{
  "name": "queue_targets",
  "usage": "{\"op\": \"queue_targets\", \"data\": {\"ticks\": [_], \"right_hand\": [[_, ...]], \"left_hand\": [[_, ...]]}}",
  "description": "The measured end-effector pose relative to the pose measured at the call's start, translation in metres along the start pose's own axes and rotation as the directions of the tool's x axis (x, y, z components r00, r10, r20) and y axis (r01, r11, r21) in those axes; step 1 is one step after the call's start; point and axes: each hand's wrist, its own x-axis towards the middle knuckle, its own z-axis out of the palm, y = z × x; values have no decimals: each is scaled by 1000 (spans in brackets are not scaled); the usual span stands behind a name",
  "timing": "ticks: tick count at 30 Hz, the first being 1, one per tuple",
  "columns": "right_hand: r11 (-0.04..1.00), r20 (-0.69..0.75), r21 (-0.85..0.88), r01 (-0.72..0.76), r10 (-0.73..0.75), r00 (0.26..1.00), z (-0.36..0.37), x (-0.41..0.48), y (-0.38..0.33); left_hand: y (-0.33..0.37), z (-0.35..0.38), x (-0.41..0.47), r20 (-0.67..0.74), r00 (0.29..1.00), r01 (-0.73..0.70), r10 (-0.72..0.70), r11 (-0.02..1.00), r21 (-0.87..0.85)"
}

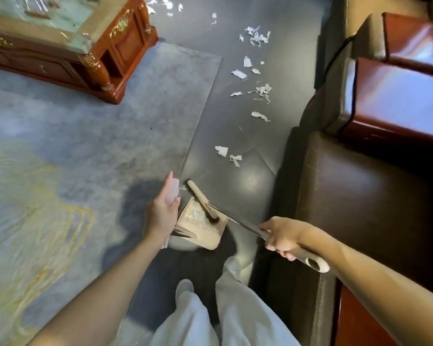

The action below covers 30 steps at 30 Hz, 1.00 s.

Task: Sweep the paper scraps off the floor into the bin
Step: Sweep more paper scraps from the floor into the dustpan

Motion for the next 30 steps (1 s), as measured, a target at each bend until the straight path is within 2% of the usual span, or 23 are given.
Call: {"op": "queue_targets", "data": {"ticks": [3, 8, 16, 19, 25, 30], "right_hand": [[996, 21, 87, -2, 0, 1000, 1, -23, -11], [1000, -57, 27, 3, -2, 998, 9, -24, -45], [973, -215, -231, -5, -46, 976, 45, 28, -107], [964, -235, -266, -4, -62, 970, 59, 49, -124], [968, -112, -248, 25, -54, 992, 87, 73, -129], [982, 88, -182, 52, -36, 995, 77, 24, -116]], "left_hand": [[-13, -12, -13, -31, 1000, 4, -5, 1000, -24], [-37, -42, -36, -104, 995, -5, 4, 1000, -6], [-71, -83, -46, -178, 983, 43, -44, 999, -9], [-77, -91, -40, -194, 980, 38, -33, 999, 22], [-69, -88, -11, -146, 985, 90, -96, 995, -50], [-75, -98, -3, -153, 984, 79, -89, 994, -71]]}}
